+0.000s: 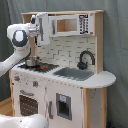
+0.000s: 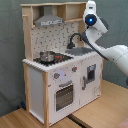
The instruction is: Play with the kitchen
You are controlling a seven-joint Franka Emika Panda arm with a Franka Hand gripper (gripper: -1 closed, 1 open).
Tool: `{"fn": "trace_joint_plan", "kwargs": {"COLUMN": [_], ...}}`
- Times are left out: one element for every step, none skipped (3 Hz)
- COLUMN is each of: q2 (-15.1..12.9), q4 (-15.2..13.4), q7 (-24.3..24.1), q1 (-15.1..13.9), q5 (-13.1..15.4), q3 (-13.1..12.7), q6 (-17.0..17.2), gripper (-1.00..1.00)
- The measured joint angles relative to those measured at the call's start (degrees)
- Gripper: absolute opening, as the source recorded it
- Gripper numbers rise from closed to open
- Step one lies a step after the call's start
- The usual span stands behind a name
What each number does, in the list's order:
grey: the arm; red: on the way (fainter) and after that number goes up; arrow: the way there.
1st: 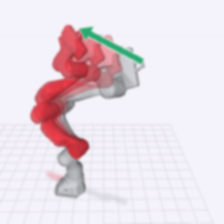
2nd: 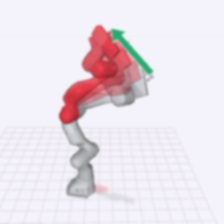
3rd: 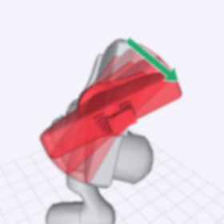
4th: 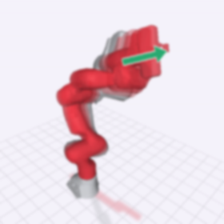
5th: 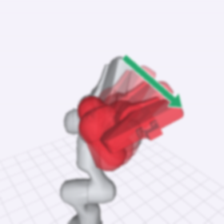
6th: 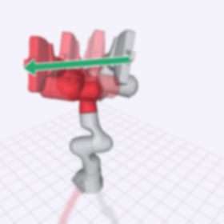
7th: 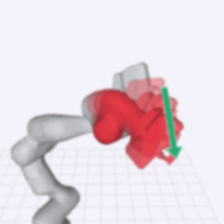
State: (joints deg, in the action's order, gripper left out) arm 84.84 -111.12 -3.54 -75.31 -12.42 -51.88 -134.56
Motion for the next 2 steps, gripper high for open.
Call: {"fn": "trace_joint_plan", "kwargs": {"q2": [0.0, -0.01], "q4": [-3.78, -6.78], "q7": [0.66, 1.1], "q1": [1.58, 2.53], "q5": [0.0, 0.0], "q3": [-0.02, -0.07], "q6": [-4.45, -9.4], "gripper": [-1.0, -1.0]}}
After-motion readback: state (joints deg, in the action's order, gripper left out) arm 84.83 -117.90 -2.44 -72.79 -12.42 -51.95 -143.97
